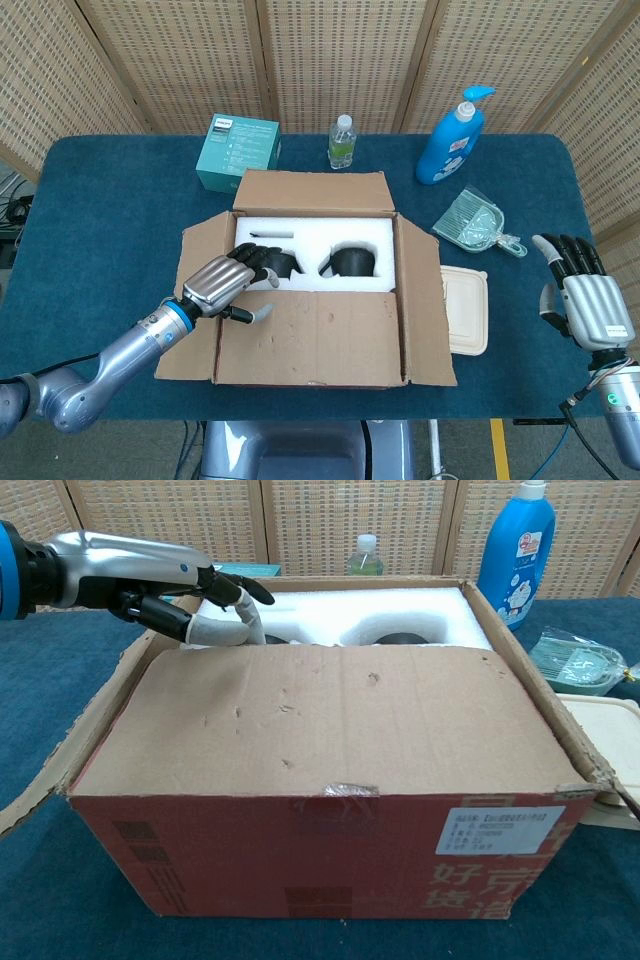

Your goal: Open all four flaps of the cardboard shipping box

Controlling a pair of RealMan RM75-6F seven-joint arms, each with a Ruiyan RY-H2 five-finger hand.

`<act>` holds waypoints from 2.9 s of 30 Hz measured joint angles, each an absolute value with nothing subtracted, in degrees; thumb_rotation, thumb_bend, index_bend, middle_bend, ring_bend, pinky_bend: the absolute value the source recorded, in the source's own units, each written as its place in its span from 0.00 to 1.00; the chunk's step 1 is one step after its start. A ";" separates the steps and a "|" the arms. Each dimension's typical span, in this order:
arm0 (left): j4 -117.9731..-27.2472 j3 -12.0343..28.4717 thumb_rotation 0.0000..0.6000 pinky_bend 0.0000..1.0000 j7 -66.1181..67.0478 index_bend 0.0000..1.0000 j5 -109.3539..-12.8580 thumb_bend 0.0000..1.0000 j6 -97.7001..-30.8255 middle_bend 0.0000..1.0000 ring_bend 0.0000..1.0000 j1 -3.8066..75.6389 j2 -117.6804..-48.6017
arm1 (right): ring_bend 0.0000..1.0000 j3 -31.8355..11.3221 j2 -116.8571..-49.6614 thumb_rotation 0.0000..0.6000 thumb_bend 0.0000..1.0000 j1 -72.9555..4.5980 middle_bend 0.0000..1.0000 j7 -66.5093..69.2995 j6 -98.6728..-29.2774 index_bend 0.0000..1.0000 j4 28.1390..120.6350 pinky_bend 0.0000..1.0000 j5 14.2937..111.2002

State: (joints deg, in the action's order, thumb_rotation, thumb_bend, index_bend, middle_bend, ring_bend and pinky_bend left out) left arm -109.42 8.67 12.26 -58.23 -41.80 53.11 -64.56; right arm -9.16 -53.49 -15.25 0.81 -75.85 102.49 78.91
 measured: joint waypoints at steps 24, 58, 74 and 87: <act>-113.57 10.77 0.33 0.00 1.95 0.33 -58.93 0.41 -39.66 0.00 0.00 52.68 -60.60 | 0.00 -9.50 -53.83 1.00 0.83 -15.39 0.11 1.34 -75.34 0.05 101.53 0.03 78.35; -121.05 15.63 0.29 0.00 -41.10 0.33 -92.16 0.39 -36.30 0.00 0.00 45.45 -44.89 | 0.00 -9.87 -53.54 1.00 0.83 -15.74 0.11 -1.41 -75.46 0.05 103.69 0.03 78.21; -120.13 6.43 0.28 0.00 -61.83 0.33 -114.12 0.38 -49.38 0.00 0.00 46.37 -36.86 | 0.00 -10.03 -53.33 1.00 0.83 -16.07 0.11 -3.12 -75.43 0.05 105.27 0.03 78.10; -119.58 -0.37 0.27 0.00 -70.24 0.33 -126.05 0.37 -54.48 0.00 0.00 49.64 -33.68 | 0.00 -9.85 -53.16 1.00 0.83 -15.81 0.11 -3.03 -75.81 0.05 105.69 0.03 78.44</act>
